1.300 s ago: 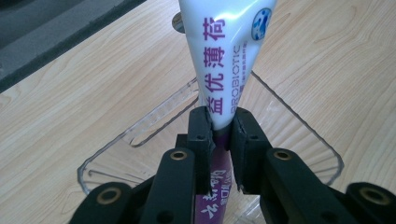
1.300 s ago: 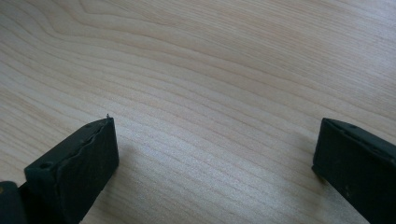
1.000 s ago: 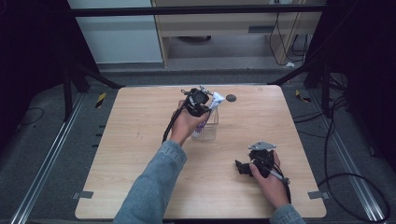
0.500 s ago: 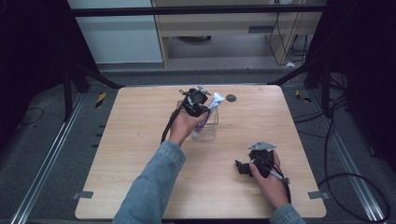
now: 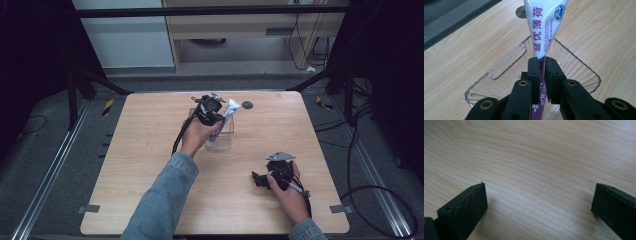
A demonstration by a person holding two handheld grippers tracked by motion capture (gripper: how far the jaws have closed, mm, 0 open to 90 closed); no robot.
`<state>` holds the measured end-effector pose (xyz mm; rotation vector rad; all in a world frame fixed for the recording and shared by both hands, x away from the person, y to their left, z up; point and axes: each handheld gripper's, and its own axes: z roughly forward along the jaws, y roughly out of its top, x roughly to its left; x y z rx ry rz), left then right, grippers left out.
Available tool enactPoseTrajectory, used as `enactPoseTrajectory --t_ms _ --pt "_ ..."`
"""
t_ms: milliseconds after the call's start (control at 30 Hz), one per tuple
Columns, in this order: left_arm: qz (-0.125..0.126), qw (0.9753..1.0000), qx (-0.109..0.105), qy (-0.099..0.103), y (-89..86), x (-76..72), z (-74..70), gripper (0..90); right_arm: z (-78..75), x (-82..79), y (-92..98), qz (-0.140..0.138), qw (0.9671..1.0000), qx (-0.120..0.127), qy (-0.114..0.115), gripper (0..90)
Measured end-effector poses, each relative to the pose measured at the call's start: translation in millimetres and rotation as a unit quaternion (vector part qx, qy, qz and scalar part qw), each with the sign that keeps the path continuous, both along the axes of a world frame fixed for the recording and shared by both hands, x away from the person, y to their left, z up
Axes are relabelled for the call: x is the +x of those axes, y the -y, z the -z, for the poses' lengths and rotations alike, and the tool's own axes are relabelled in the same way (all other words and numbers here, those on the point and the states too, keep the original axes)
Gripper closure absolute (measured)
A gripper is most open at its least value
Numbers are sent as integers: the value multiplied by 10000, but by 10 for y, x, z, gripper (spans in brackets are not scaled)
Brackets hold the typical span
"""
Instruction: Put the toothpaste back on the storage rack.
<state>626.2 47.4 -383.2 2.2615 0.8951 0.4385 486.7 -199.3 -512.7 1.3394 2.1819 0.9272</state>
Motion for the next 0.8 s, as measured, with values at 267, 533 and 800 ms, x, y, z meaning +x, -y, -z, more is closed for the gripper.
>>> enactPoseTrajectory --t_ms 267,533,800 --pt "-77 9999 50 105 -31 -40 15 793 0 0 1 -4 10000 -6 1 4" --pt "-123 9994 42 318 -49 -90 -62 705 -1 -1 0 -1 10000 2 -3 4" --pt "-215 9989 4 418 -87 -92 -93 546 0 0 0 -2 10000 -4 2 4"
